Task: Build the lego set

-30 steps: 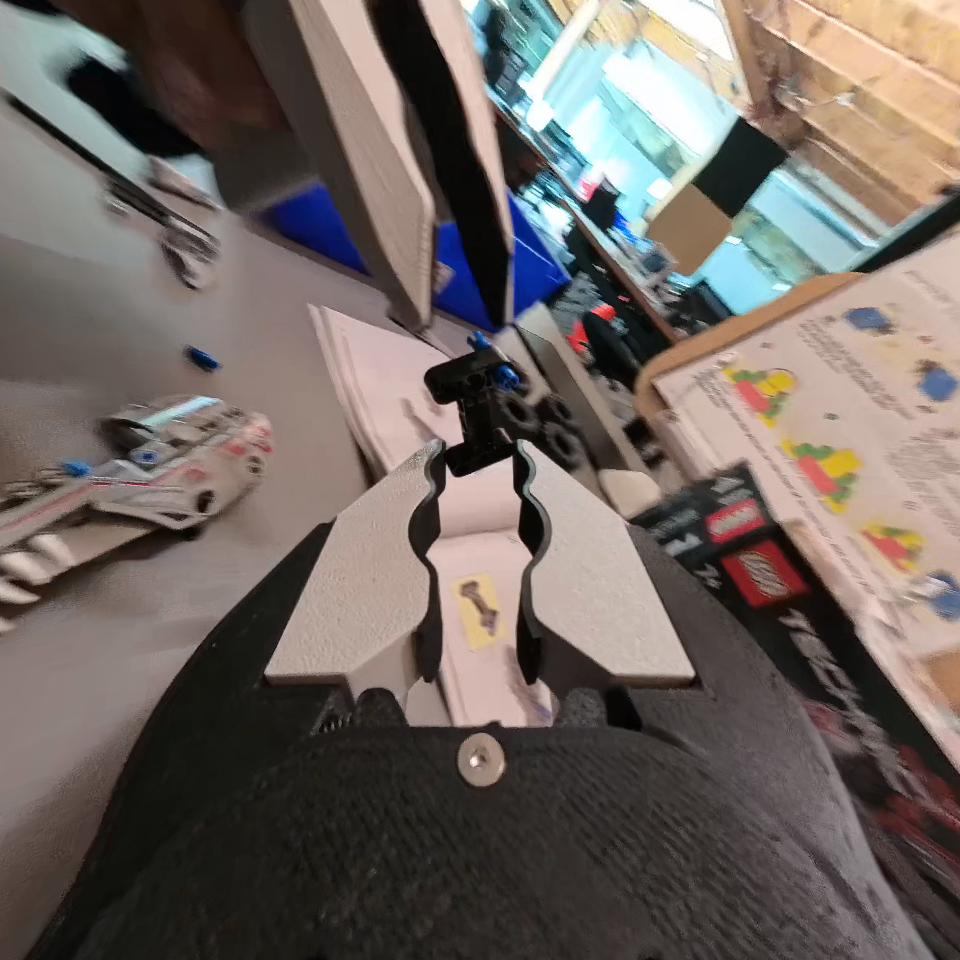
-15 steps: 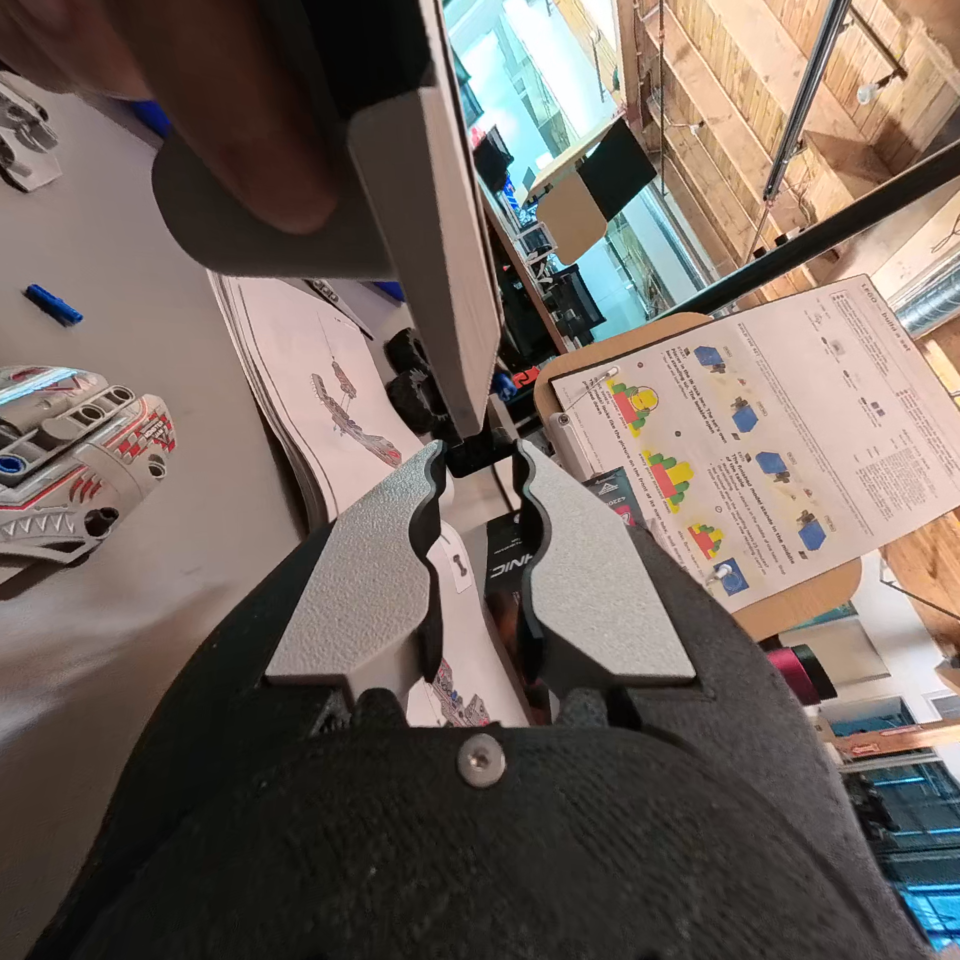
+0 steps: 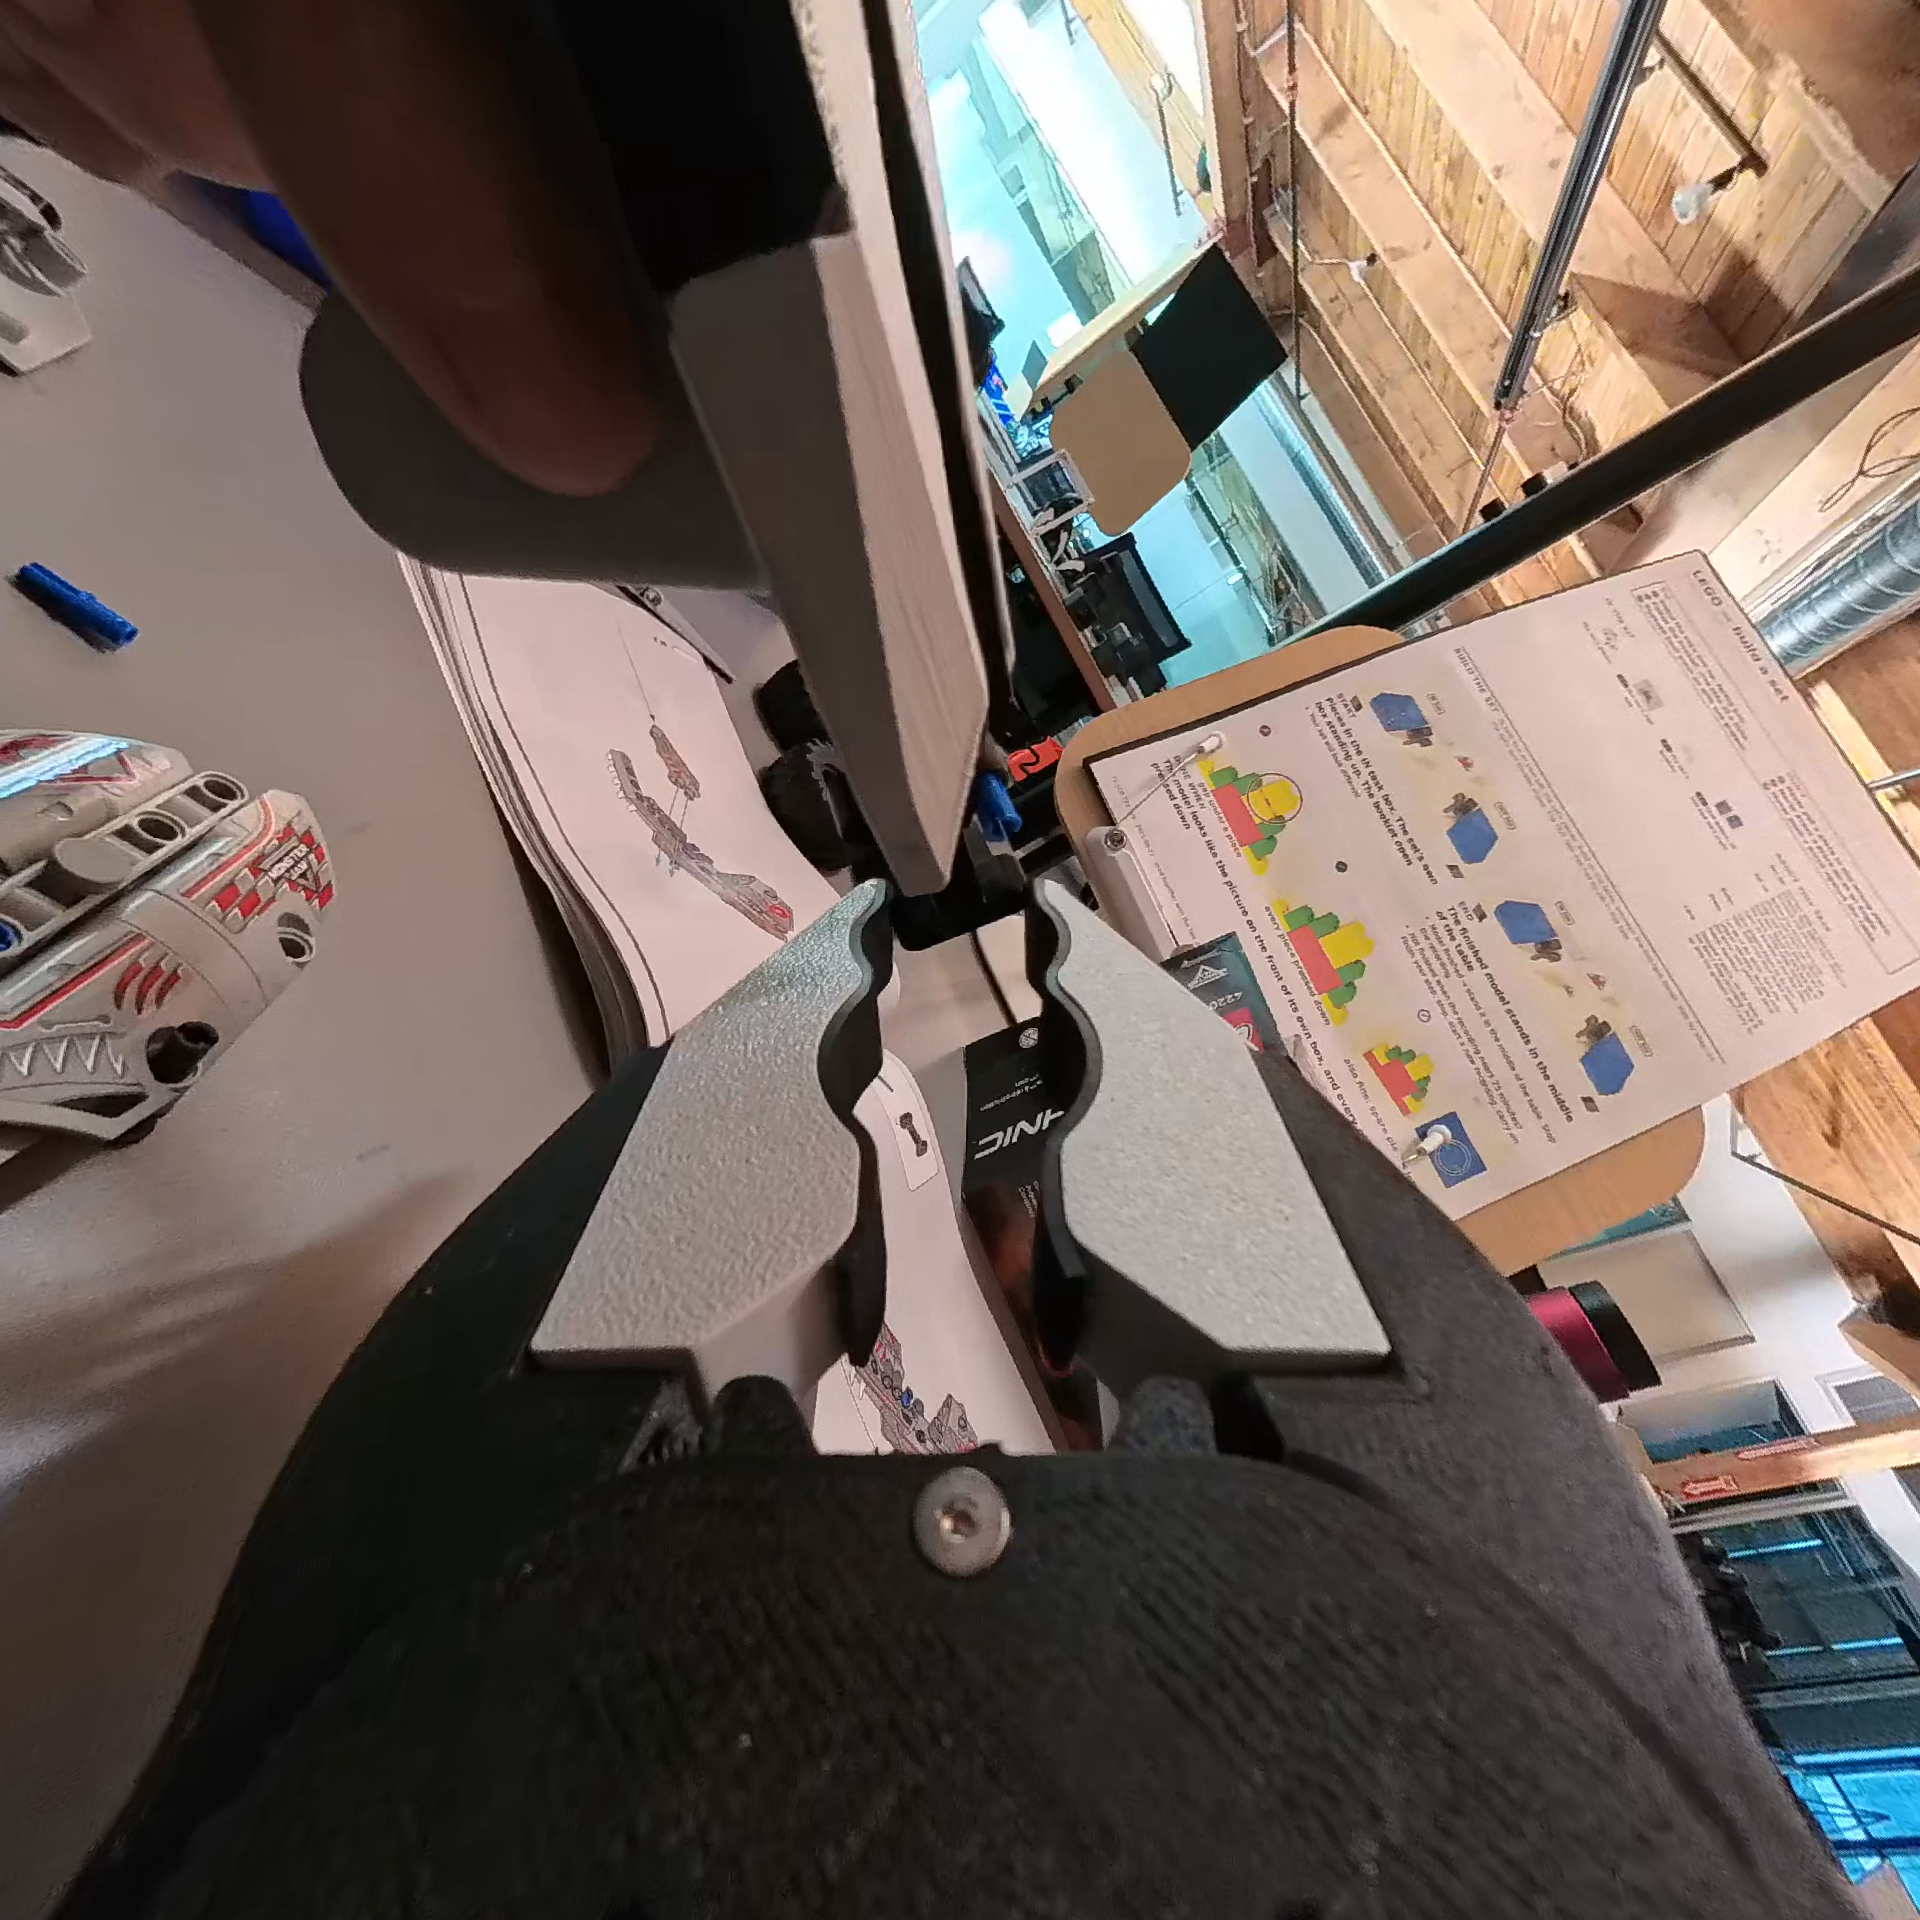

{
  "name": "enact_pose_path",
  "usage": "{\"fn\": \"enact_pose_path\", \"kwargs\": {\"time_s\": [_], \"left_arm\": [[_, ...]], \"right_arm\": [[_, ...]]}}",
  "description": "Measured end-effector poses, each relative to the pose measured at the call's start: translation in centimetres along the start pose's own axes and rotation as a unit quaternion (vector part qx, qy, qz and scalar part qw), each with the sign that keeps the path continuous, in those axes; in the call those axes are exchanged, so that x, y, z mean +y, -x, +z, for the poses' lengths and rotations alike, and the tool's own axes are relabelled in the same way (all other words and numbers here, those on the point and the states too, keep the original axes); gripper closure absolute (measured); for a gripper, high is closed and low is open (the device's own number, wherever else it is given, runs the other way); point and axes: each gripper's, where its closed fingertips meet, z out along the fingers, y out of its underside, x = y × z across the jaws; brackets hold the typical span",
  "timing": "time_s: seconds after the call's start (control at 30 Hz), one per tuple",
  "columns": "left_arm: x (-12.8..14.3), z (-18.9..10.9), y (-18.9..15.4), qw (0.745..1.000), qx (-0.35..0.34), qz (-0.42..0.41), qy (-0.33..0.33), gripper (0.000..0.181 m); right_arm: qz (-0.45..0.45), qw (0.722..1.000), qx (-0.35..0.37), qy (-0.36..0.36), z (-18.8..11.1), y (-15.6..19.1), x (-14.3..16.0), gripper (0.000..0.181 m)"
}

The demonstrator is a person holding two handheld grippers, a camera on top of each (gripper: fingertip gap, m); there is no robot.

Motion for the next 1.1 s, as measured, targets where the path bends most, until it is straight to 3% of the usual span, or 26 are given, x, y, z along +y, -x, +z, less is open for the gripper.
{"fn": "enact_pose_path", "kwargs": {"time_s": [0.23,0.4,0.5,0.57,0.63,0.73,0.83,0.97,1.07,1.1], "left_arm": [[-0.7,-0.1,-0.7,0.999,0.022,0.004,-0.024,0.155],[-1.9,-1.9,-0.4,0.995,0.074,0.016,-0.064,0.153],[-1.6,-2.9,-0.6,0.989,0.127,0.047,-0.055,0.148],[-1.0,-3.4,-1.0,0.982,0.161,0.083,-0.046,0.136],[-0.5,-3.7,-0.9,0.978,0.164,0.128,-0.034,0.137],[-0.2,-3.5,-1.7,0.968,0.172,0.179,-0.028,0.142],[0.2,-3.3,-3.1,0.953,0.195,0.233,-0.01,0.14],[1.3,-3.2,-3.7,0.899,0.193,0.393,0.018,0.138],[2.7,-3.0,-4.4,0.836,0.191,0.513,0.043,0.138],[3.0,-2.7,-4.2,0.817,0.177,0.546,0.057,0.13]], "right_arm": [[0.088,0.995,-0.036,-0.033,-0.2,0.4,-0.5,0.158],[0.245,0.954,-0.135,-0.111,-0.8,1.5,-2.2,0.157],[0.325,0.908,-0.209,-0.161,-1.6,2.5,-3.7,0.158],[0.38,0.883,-0.214,-0.175,-1.6,2.0,-3.9,0.158],[0.411,0.856,-0.251,-0.188,-2.0,2.2,-4.2,0.158],[0.419,0.805,-0.367,-0.201,-3.8,4.1,-5.2,0.158],[0.45,0.734,-0.486,-0.149,-5.2,6.4,-5.0,0.157],[0.528,0.627,-0.563,-0.108,-6.4,7.1,-5.0,0.158],[0.563,0.556,-0.605,-0.083,-7.4,7.2,-5.2,0.157],[0.569,0.544,-0.612,-0.076,-7.5,7.3,-5.2,0.158]]}}
